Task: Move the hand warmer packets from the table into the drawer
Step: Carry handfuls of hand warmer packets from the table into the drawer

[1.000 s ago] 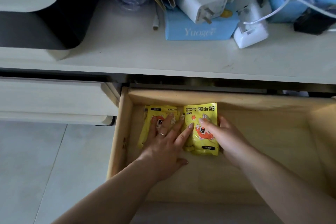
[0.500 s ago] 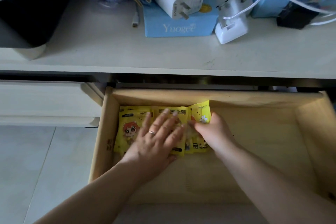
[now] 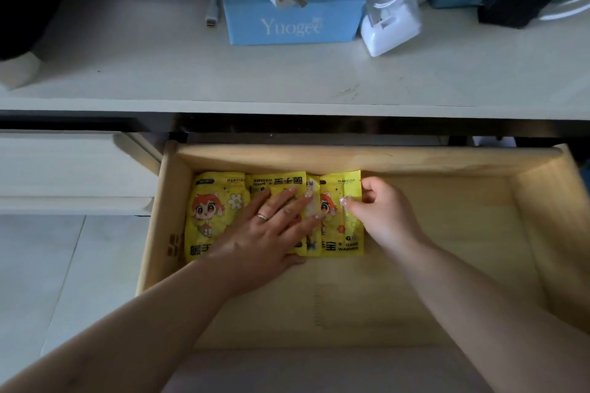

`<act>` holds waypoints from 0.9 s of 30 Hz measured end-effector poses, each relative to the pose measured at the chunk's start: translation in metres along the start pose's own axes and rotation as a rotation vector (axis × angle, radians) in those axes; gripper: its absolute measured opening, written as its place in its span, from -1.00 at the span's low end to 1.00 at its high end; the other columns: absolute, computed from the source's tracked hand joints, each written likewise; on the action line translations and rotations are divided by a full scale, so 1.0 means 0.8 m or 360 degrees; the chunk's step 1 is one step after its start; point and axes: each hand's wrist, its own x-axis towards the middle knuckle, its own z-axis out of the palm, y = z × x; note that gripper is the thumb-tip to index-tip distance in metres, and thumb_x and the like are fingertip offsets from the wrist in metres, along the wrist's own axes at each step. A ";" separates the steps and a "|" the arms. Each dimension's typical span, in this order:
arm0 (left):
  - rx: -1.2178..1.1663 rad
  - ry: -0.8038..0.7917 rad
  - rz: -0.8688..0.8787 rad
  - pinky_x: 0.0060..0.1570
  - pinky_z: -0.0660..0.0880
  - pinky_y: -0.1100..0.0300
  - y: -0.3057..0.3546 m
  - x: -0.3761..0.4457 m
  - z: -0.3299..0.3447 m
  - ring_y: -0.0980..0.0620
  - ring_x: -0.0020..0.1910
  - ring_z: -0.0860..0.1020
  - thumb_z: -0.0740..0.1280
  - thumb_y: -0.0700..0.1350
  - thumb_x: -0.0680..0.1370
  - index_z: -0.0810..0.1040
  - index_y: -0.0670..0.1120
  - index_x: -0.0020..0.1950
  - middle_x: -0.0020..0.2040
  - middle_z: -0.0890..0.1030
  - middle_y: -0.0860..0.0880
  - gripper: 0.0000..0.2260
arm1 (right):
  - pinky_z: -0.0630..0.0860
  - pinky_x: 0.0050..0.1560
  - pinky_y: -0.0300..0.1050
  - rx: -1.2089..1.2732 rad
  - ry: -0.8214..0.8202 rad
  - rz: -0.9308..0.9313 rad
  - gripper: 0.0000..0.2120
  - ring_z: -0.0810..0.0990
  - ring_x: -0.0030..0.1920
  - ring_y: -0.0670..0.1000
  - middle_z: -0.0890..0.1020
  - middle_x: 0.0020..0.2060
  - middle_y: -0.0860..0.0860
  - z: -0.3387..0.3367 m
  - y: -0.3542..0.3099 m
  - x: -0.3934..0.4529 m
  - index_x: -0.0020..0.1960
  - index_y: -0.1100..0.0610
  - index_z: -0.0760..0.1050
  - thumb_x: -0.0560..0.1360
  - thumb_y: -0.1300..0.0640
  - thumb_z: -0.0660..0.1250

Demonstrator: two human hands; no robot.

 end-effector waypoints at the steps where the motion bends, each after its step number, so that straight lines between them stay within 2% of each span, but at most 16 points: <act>1: -0.0005 0.0017 0.0001 0.35 0.16 -0.12 -0.002 -0.001 0.000 -0.14 0.47 0.27 0.07 0.26 0.52 0.26 0.07 0.48 0.48 0.34 -0.10 -0.44 | 0.56 -0.01 -0.07 -0.0007 0.0008 -0.0022 -0.69 0.62 -0.02 0.02 0.66 0.01 -0.02 0.001 -0.001 0.000 0.18 0.07 0.50 0.45 0.07 0.40; 4: -0.0083 0.0132 -0.0008 0.37 0.18 -0.11 -0.004 -0.002 0.004 -0.11 0.47 0.29 0.13 0.28 0.51 0.27 0.07 0.47 0.47 0.35 -0.08 -0.42 | 0.55 0.00 -0.09 -0.0013 0.0046 -0.0050 -0.59 0.61 0.00 -0.01 0.63 0.05 -0.04 -0.001 0.000 0.000 0.25 0.07 0.46 0.43 0.06 0.42; 7: -0.0156 0.0206 -0.0017 0.38 0.20 -0.11 -0.008 0.000 0.008 -0.08 0.46 0.24 0.17 0.30 0.46 0.25 0.05 0.45 0.46 0.35 -0.10 -0.38 | 0.53 -0.04 -0.16 -0.0009 0.0074 -0.0103 -0.58 0.58 -0.01 -0.05 0.61 0.06 -0.06 -0.002 0.003 0.001 0.27 0.04 0.44 0.44 0.07 0.41; 10: -0.0184 0.0172 -0.0036 0.42 0.18 -0.13 -0.007 -0.002 0.007 -0.12 0.45 0.19 0.21 0.34 0.38 0.23 0.05 0.45 0.46 0.30 -0.13 -0.29 | 0.39 -0.15 -0.37 -0.0030 0.0083 -0.0132 -0.56 0.50 -0.06 -0.16 0.51 0.06 -0.13 -0.005 -0.004 -0.008 0.30 0.03 0.41 0.45 0.07 0.40; 13: -0.0353 0.0137 -0.0176 0.27 0.30 -0.26 0.006 -0.017 -0.017 -0.24 0.43 0.29 0.41 0.30 0.29 0.27 0.03 0.41 0.43 0.36 -0.19 -0.22 | 0.36 0.14 -0.27 -0.0079 0.0085 -0.0119 -0.49 0.47 0.20 -0.08 0.47 0.26 -0.05 -0.017 -0.018 -0.033 0.33 0.01 0.37 0.43 0.05 0.42; 15: -0.0503 0.0100 -0.0324 0.25 0.36 -0.29 0.020 -0.039 -0.047 -0.27 0.40 0.36 0.51 0.19 0.25 0.34 0.01 0.40 0.41 0.41 -0.18 -0.22 | 0.35 0.20 -0.21 -0.0189 0.0024 -0.0102 -0.50 0.44 0.29 -0.03 0.45 0.31 0.00 -0.033 -0.035 -0.064 0.32 0.00 0.39 0.42 0.03 0.42; 16: -0.0602 0.0053 -0.0419 0.29 0.35 -0.24 0.026 -0.051 -0.070 -0.25 0.41 0.36 0.51 0.15 0.29 0.35 0.02 0.42 0.41 0.41 -0.15 -0.25 | 0.36 0.21 -0.20 -0.0217 -0.0020 -0.0102 -0.53 0.45 0.29 -0.02 0.46 0.30 0.01 -0.046 -0.048 -0.083 0.30 0.00 0.41 0.42 0.05 0.43; 18: -0.0929 -0.0075 -0.0695 0.33 0.35 -0.04 0.038 -0.073 -0.112 -0.14 0.39 0.38 0.43 0.09 0.43 0.31 0.03 0.46 0.38 0.42 -0.06 -0.37 | 0.41 0.18 -0.20 -0.0242 -0.0111 -0.0136 -0.59 0.51 0.23 -0.03 0.52 0.25 0.00 -0.070 -0.076 -0.121 0.24 0.03 0.46 0.42 0.09 0.43; 20: -0.1456 -0.0104 -0.1047 0.13 0.46 0.16 0.050 -0.094 -0.162 0.00 0.17 0.54 0.41 -0.01 0.47 0.43 0.00 0.36 0.11 0.57 0.06 -0.53 | 0.43 0.06 -0.28 -0.0237 -0.0215 -0.0165 -0.64 0.55 0.12 -0.09 0.55 0.20 -0.04 -0.099 -0.109 -0.162 0.21 0.03 0.48 0.44 0.13 0.41; 22: -0.1859 0.0020 -0.1345 -0.07 0.49 0.24 0.061 -0.112 -0.218 0.11 -0.09 0.60 0.42 -0.09 0.45 0.54 -0.02 0.19 -0.15 0.61 0.14 -0.68 | 0.38 -0.11 -0.47 -0.0240 -0.0296 -0.0183 -0.68 0.53 -0.04 -0.19 0.56 0.12 -0.11 -0.126 -0.144 -0.202 0.19 0.03 0.49 0.45 0.15 0.40; 24: -0.2033 0.0147 -0.1469 -0.13 0.50 0.23 0.069 -0.128 -0.271 0.12 -0.19 0.58 0.42 -0.12 0.45 0.56 -0.03 0.11 -0.21 0.60 0.14 -0.75 | 0.32 -0.17 -0.54 -0.0212 -0.0337 -0.0202 -0.70 0.50 -0.12 -0.24 0.55 0.06 -0.14 -0.151 -0.178 -0.239 0.17 0.02 0.51 0.45 0.16 0.41; 27: -0.2187 0.0248 -0.1469 -0.18 0.48 0.27 0.087 -0.161 -0.364 0.13 -0.22 0.57 0.40 -0.15 0.47 0.55 -0.06 0.13 -0.20 0.61 0.11 -0.75 | 0.46 -0.04 -0.32 -0.0174 -0.0389 -0.0236 -0.74 0.57 -0.07 -0.13 0.57 0.02 -0.14 -0.190 -0.237 -0.304 0.09 -0.04 0.51 0.44 0.15 0.42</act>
